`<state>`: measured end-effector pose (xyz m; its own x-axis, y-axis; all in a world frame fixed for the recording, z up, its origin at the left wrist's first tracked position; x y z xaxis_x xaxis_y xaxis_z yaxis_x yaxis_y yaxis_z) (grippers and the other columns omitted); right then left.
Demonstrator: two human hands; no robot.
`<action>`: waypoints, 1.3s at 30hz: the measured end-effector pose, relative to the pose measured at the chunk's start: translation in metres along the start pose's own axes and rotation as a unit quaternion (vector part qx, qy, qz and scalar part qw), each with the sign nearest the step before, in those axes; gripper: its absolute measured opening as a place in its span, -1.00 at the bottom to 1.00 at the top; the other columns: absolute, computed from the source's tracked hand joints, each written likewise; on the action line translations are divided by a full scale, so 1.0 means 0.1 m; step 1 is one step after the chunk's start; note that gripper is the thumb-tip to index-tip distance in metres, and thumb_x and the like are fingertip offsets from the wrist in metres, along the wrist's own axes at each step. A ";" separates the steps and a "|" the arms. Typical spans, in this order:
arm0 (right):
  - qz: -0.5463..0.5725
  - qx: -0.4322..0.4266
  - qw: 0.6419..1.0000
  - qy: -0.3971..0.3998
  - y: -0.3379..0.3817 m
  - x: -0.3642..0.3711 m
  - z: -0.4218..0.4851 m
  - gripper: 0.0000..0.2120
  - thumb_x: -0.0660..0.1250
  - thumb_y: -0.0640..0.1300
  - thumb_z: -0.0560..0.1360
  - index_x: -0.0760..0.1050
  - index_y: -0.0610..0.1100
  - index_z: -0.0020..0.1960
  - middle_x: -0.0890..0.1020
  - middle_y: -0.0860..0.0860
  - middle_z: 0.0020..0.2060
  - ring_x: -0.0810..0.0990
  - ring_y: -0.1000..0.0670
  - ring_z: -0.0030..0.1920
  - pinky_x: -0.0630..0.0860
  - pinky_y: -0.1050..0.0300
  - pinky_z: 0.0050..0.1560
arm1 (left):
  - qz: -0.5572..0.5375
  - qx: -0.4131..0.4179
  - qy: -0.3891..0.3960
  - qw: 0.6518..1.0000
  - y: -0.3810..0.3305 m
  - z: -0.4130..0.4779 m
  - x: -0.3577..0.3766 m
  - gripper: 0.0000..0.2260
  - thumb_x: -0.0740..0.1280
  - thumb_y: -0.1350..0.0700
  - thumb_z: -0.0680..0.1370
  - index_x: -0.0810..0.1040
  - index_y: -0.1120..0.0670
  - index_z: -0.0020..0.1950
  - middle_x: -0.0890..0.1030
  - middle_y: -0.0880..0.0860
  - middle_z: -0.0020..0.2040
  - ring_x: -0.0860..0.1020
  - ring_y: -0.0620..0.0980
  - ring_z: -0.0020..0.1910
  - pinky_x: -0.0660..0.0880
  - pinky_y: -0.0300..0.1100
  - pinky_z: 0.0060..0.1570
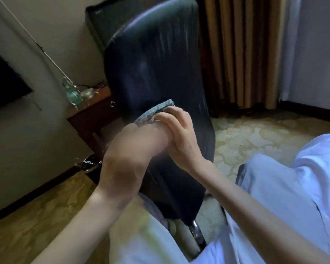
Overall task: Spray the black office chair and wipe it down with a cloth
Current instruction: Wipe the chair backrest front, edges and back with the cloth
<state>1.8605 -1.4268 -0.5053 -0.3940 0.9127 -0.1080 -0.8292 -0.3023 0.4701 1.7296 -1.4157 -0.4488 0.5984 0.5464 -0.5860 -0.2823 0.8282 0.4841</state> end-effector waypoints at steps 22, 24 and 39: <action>-0.005 0.119 0.983 0.138 -0.93 0.15 -0.89 -0.70 0.26 -0.01 0.50 0.37 0.05 0.22 0.25 0.38 0.30 0.27 0.19 0.32 0.18 0.31 0.36 | 0.032 -0.024 -0.009 0.999 -0.64 -0.52 1.05 -0.82 0.30 0.23 0.57 0.63 0.15 0.12 0.64 0.08 0.01 0.60 0.03 -0.08 0.43 -0.11 -0.03; -0.003 0.141 0.979 0.145 -0.99 0.18 -1.07 -0.71 0.25 -0.01 0.50 0.38 0.06 0.22 0.23 0.41 0.31 0.29 0.16 0.31 0.22 0.26 0.35 | 0.032 -0.022 0.006 0.999 -0.70 -0.61 1.14 -0.83 0.29 0.23 0.56 0.63 0.16 0.10 0.64 0.08 -0.02 0.56 0.04 -0.08 0.40 -0.11 -0.02; 0.049 -0.056 0.997 -0.017 0.61 -0.29 1.02 -0.56 0.35 -0.44 0.27 0.46 -0.23 0.12 0.42 0.00 0.08 0.43 -0.12 0.06 0.38 0.03 0.15 | -0.005 -0.123 -0.123 0.985 0.35 0.64 -0.64 -0.75 0.21 0.26 0.56 0.56 0.16 0.19 0.57 0.12 0.15 0.43 0.16 0.16 0.43 0.05 0.14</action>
<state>1.8619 -1.4436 -0.3847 -0.4639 0.8852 -0.0356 -0.8268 -0.4181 0.3762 1.7294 -1.4291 -0.3528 0.7569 0.5171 -0.3996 -0.4310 0.8546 0.2896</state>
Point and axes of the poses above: each hand's wrist, its own z-axis towards the middle knuckle, its own x-axis out of the palm, y = z × x, the point moved 6 cm from there along z, towards the middle knuckle
